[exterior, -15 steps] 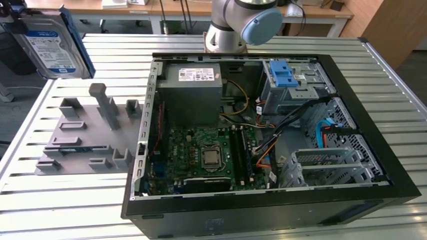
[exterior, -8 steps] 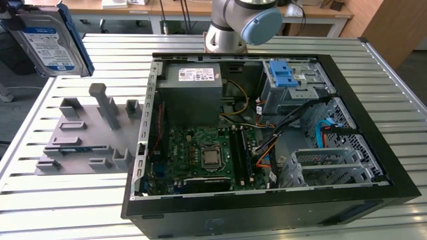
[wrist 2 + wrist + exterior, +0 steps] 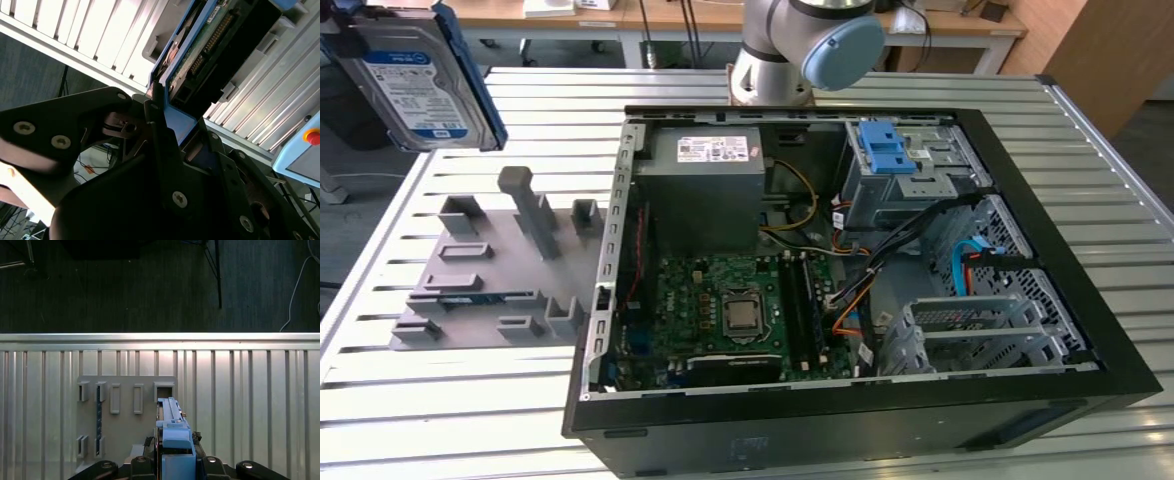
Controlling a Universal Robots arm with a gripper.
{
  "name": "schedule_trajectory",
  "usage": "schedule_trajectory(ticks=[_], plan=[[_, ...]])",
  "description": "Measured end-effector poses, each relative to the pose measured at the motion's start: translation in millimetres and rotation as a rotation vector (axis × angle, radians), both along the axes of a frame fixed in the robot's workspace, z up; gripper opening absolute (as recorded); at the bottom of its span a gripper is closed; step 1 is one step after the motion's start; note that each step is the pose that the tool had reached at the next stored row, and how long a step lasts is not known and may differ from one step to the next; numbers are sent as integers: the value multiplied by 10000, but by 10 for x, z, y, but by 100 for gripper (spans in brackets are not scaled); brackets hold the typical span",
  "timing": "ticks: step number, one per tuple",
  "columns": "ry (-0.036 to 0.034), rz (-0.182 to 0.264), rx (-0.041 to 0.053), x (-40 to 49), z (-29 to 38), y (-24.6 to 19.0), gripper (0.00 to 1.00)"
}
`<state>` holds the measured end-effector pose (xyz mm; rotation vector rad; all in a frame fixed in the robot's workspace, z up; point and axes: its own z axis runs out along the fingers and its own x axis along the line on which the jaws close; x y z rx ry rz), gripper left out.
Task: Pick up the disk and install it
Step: 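Pick up the disk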
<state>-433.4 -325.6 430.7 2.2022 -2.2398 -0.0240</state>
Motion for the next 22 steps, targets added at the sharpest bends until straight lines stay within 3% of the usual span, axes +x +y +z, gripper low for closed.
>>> schedule_trajectory(ticks=[22], plan=[[0, 0, 0, 0, 73, 0, 36]])
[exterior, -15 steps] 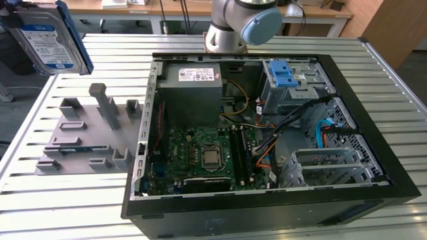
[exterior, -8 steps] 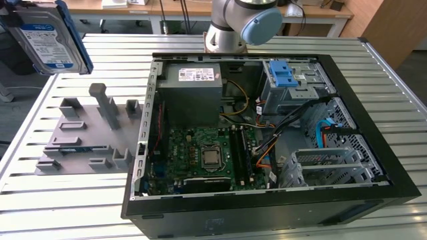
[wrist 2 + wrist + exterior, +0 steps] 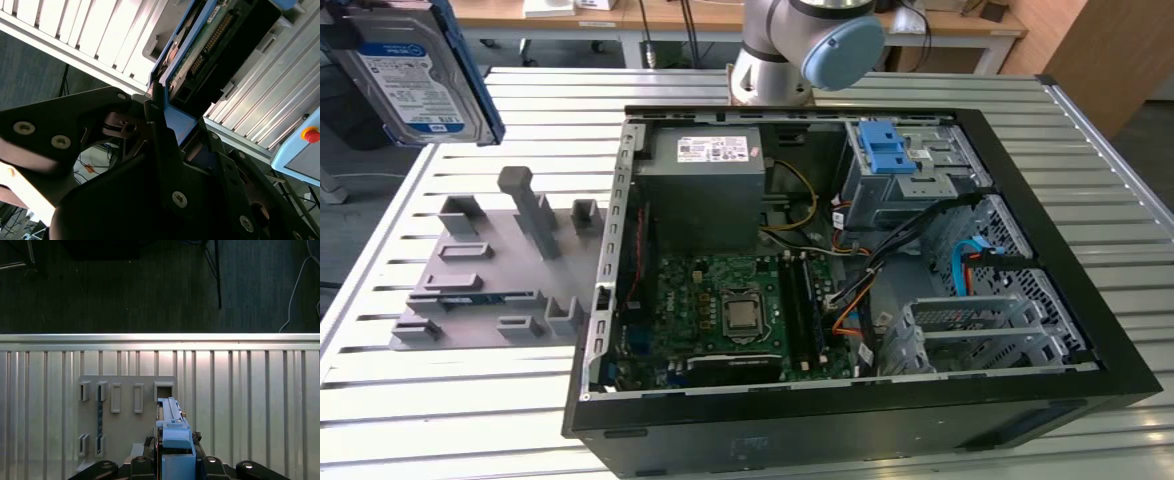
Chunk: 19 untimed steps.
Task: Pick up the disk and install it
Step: 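Pick up the disk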
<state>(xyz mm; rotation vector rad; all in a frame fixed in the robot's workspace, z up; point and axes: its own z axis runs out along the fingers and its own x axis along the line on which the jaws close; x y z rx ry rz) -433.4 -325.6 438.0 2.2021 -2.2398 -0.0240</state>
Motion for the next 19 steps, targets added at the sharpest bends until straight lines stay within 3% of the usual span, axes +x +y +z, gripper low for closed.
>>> schedule_trajectory(ticks=[7, 19], plan=[[-1, 0, 0, 0, 90, 0, 36], [-8, 0, 0, 0, 364, 0, 36]])
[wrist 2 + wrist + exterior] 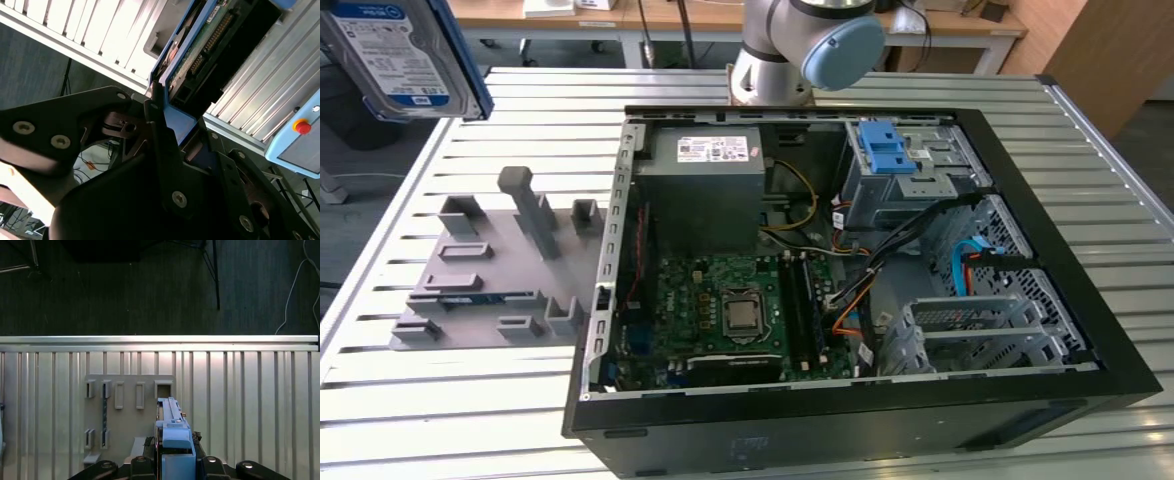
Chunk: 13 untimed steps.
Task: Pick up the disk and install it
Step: 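Pick up the disk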
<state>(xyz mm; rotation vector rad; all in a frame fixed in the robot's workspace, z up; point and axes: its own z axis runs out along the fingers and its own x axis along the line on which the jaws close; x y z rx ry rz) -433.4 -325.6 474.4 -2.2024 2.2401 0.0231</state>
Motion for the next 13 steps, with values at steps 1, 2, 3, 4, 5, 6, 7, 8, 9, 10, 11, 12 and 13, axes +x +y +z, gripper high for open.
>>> schedule_trajectory(ticks=[1, 2, 3, 4, 5, 6, 7, 8, 9, 10, 11, 12, 13], plan=[[-1, 0, 0, 0, 27, 0, 36], [-2, 0, 1, 0, 54, 0, 36], [-2, 0, 0, 0, 80, 0, 36], [-2, 0, 0, 0, 105, 0, 36], [-4, 0, 1, 0, 130, 0, 36], [-8, 1, 0, 0, 155, 0, 36], [-8, 0, 0, 1, 182, 0, 36], [-10, 0, 0, 1, 212, 0, 36], [-11, 0, 0, 0, 245, 0, 36], [-14, 0, 0, 0, 278, 0, 36], [-19, 0, 1, 0, 309, 0, 36], [-22, 0, 1, 0, 340, 0, 36], [-23, 0, 0, 0, 370, 0, 36]])
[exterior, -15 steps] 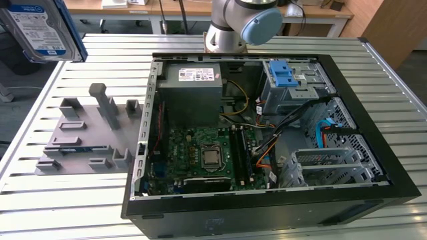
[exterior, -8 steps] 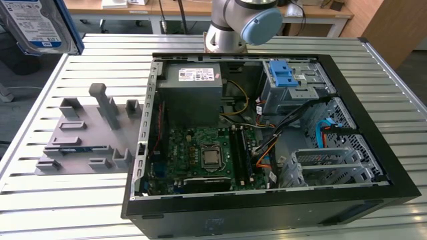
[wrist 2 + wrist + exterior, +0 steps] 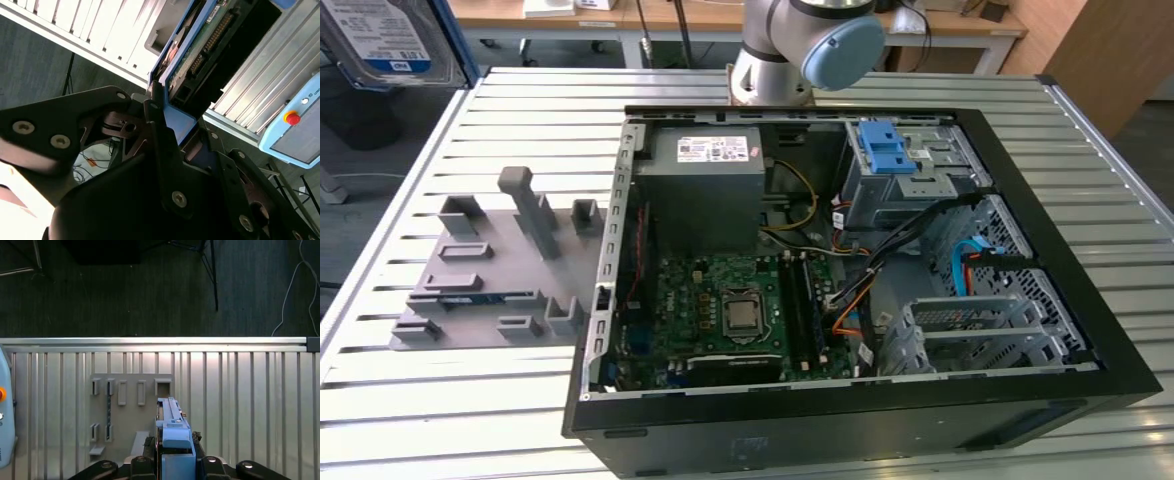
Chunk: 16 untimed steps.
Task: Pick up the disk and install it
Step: 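Pick up the disk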
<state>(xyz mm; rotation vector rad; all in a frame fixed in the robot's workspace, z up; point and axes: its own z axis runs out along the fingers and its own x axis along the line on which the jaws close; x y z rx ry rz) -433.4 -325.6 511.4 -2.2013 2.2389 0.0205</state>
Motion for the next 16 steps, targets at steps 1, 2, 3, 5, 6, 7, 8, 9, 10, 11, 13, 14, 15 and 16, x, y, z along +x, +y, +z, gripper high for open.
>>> schedule_trajectory(ticks=[1, 2, 3, 5, 6, 7, 8, 9, 10, 11, 13, 14, 15, 16], plan=[[-3, 0, 1, 0, 27, 0, 36], [-3, 0, 1, 0, 54, 0, 36], [-3, 0, 0, 0, 75, 0, 36], [-3, 0, 0, 0, 94, 0, 36], [-5, 0, 1, 0, 94, 0, 36], [-6, 0, 1, 0, 95, 0, 36], [-5, 0, 0, 0, 99, 0, 36], [-5, 0, 0, 0, 102, 0, 36], [-5, 0, 0, 0, 102, 0, 36], [-5, 0, 1, 1, 102, 0, 36], [-5, -1, 0, 8, 102, 0, 36], [-5, 0, 0, 13, 102, -1, 36], [-5, 1, 0, 21, 102, -2, 36], [-5, 0, 0, 27, 102, -2, 36]])
